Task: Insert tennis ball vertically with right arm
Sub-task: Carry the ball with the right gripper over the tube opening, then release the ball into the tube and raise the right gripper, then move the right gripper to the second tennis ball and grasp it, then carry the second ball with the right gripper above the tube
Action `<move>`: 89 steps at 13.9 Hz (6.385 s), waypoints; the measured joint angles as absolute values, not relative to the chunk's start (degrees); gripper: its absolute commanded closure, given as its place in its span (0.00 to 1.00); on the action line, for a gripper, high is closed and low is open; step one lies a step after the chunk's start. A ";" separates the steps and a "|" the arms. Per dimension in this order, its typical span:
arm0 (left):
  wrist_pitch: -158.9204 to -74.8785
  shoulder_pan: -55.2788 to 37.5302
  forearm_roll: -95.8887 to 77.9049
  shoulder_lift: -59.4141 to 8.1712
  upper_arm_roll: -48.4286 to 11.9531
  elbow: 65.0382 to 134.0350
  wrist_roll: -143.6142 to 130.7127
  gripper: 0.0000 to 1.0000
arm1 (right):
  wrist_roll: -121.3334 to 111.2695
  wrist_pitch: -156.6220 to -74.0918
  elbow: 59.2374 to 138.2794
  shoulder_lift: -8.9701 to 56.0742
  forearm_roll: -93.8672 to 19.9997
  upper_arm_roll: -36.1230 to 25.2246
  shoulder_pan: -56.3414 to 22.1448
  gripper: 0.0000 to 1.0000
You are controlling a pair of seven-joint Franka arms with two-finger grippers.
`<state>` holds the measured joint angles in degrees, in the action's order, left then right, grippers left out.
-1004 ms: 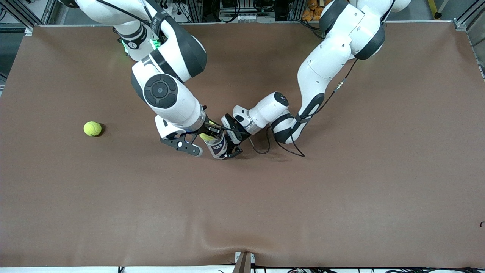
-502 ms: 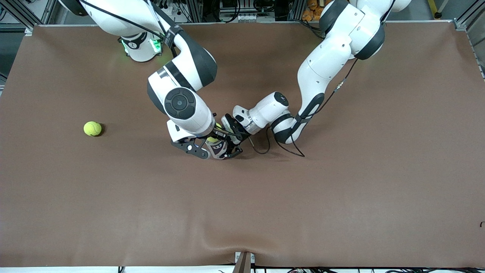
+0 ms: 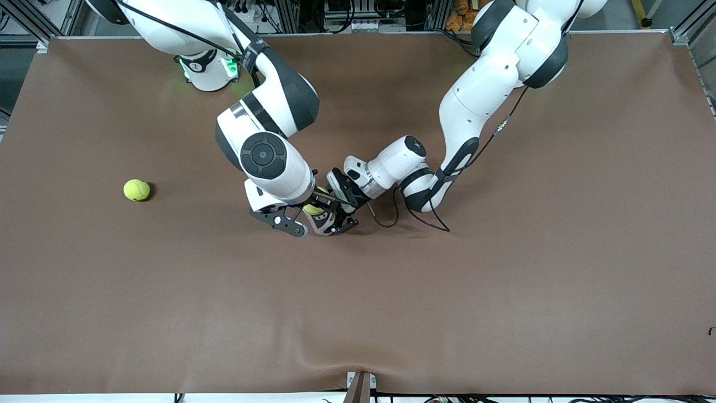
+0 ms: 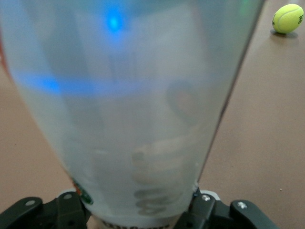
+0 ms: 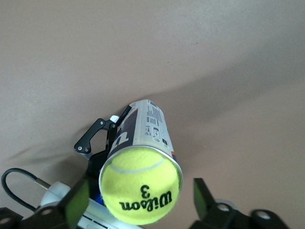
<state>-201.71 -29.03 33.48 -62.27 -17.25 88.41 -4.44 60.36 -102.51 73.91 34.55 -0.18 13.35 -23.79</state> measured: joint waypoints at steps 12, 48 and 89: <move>-201.90 -29.09 33.48 -62.28 -17.15 88.45 -4.45 0.27 | 37.38 -97.99 66.82 31.90 4.48 10.81 -10.81 0.00; -202.14 -29.17 33.49 -62.36 -16.90 88.62 -4.44 0.00 | -7.20 -131.40 126.34 20.40 15.39 11.14 29.44 1.00; -202.19 -29.05 33.49 -62.36 -16.82 88.53 -4.44 0.07 | 70.95 -92.97 64.71 35.69 1.37 16.34 -23.15 1.00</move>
